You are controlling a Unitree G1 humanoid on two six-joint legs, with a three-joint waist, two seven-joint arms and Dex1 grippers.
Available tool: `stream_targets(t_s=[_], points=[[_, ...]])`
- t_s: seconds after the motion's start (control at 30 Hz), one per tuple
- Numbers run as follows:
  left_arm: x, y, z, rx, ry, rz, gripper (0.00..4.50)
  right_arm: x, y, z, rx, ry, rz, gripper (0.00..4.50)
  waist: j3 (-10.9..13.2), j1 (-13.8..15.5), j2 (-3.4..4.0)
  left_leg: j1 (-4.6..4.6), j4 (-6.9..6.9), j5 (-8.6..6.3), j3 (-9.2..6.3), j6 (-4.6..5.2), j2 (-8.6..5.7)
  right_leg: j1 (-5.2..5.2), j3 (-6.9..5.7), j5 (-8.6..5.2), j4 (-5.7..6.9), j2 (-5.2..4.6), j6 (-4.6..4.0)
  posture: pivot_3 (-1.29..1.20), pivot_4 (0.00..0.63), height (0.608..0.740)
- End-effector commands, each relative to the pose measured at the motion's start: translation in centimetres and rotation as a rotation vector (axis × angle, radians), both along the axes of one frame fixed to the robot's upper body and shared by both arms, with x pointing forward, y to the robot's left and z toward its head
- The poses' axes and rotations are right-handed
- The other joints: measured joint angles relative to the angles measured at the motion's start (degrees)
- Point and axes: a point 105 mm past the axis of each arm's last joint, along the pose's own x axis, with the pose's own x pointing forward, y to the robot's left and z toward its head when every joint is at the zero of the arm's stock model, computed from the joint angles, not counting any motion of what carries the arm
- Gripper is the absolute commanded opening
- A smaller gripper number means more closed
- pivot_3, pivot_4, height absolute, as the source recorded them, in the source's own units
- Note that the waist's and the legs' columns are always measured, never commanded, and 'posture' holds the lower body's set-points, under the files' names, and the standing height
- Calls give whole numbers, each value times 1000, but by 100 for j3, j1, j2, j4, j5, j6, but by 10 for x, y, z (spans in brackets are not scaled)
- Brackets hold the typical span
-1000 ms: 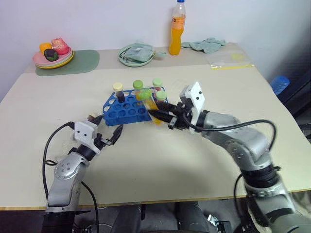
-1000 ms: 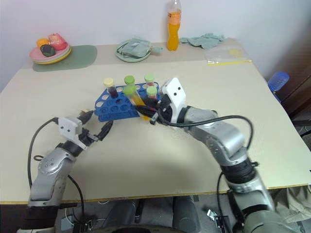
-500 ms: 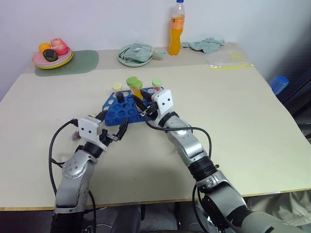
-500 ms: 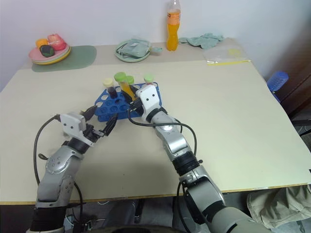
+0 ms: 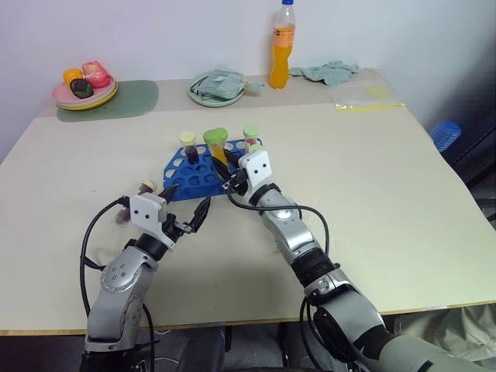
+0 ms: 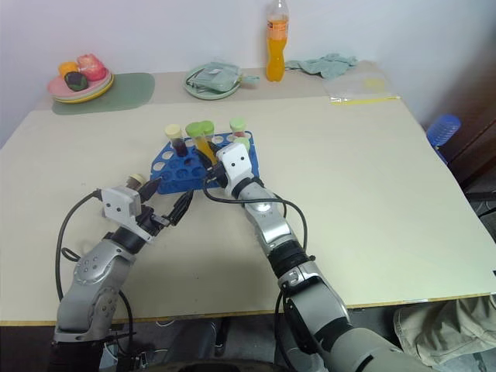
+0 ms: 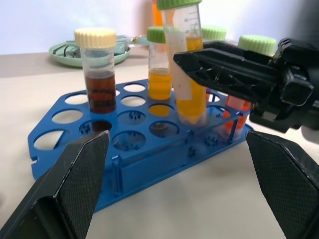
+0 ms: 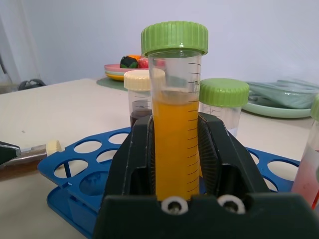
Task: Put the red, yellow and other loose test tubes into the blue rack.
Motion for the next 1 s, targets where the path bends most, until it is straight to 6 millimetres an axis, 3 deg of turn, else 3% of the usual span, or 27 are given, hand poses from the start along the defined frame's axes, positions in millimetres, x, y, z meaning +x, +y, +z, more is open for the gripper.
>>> stream_targets(t_s=[0.03, 0.27, 0.3, 0.47, 0.63, 0.77, 0.87, 1.0], points=[[-2, 1, 4, 8, -30, -11, 4500, -4, 3, 9, 50, -21, 23, 721, 0, -6, 0, 1, -1, 0, 0, 0, 0, 0, 0, 0, 1, 0, 0, 0, 150, 740], [-2, 6, 2, 8, -21, 9, 4500, -12, 2, 25, 109, -83, 59, 4150, 0, -24, 1, 1, -2, 0, 0, 0, 1, 0, 0, 0, 2, 1, 0, 0, 150, 740], [-2, 8, 2, 5, -18, 17, 4500, -14, 2, 32, 117, -110, 62, 4461, 0, -41, 1, 2, -2, 0, 0, 0, 1, -1, 1, 0, 2, 1, 0, 0, 150, 740], [7, 28, 17, 5, -22, 123, 4500, -33, -3, 82, 161, -264, 103, 4461, 1, -71, 1, 1, -2, 0, -5, 0, 1, -2, 0, 0, 4, 0, 0, 0, 150, 740], [23, 58, 21, 63, 212, 174, 4500, -52, -16, 107, 163, -299, 162, 4461, 0, -88, 1, 2, -1, 0, -9, -1, 0, -1, -1, -1, 12, 2, 0, 0, 150, 740], [35, 78, 44, 148, 287, 177, 4500, -64, -20, 108, 116, -262, 234, 4461, 0, -115, 0, 2, -1, 0, -13, -1, 0, 0, -4, -1, 12, 4, 1, 0, 150, 740], [44, 95, 38, 296, 491, 188, 4500, -70, -21, 104, 52, -243, 275, 4461, 2, -127, 2, 4, -4, 1, -13, -2, 1, -2, -4, -2, 16, 7, 0, 0, 150, 740], [49, 108, 35, 329, 744, 159, 4500, -79, -25, 83, -125, -205, 345, 4461, 4, -119, -1, 7, -5, 1, -7, -2, 0, -1, -2, -3, 17, 8, 2, 0, 150, 740]])
